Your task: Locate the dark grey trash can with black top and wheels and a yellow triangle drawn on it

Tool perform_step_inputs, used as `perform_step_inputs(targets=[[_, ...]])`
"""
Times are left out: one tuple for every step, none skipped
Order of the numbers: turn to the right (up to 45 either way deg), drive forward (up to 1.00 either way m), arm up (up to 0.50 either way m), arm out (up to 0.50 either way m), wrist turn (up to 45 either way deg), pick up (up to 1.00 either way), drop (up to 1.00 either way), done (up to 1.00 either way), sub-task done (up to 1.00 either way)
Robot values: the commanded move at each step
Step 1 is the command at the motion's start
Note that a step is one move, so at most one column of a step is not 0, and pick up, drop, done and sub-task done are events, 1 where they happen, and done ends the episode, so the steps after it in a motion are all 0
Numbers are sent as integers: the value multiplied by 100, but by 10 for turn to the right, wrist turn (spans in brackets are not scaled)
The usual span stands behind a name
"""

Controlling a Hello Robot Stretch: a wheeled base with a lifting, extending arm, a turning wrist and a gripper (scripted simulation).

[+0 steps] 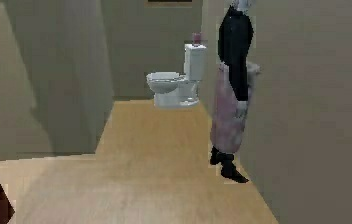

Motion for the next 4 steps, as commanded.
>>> perform_step_inputs(targets=[[0, 60, 0, 0, 0, 0, 0, 0, 0], [-450, 0, 0, 0, 0, 0, 0, 0, 0], [0, 100, 0, 0, 0, 0, 0, 0, 0], [-60, 0, 0, 0, 0, 0, 0, 0, 0]])
